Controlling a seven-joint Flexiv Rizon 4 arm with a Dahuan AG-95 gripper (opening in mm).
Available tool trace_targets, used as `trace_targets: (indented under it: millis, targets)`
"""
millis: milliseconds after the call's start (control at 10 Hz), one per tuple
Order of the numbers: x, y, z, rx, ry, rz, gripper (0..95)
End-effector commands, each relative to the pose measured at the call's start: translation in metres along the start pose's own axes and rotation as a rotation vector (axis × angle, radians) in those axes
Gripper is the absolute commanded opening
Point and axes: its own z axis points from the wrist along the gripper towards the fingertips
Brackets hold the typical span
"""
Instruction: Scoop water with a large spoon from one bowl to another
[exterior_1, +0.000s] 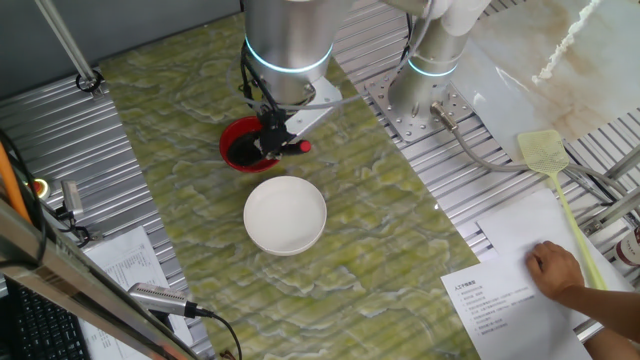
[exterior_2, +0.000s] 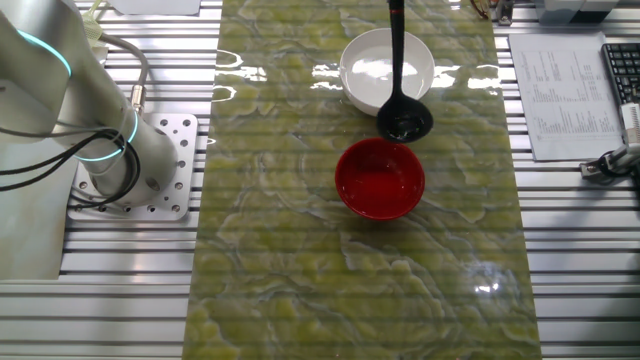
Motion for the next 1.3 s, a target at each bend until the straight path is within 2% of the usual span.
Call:
trace_targets:
  millis: [100,300,400,1100,1300]
  targets:
    - [0.0005,0.0009,0.0004,0.004,0.021,0.031,0.0]
    - [0.0005,0.0009,0.0004,0.007,0.02,0.047,0.0]
    - [0.0005,0.0009,0.0004,0.032,0.026,0.06,0.0]
    - [0.0005,0.0009,0.0004,0.07,0.042,0.052,0.0]
    - [0.0071,0.0019,0.0034,0.08,0.042,0.048,0.0]
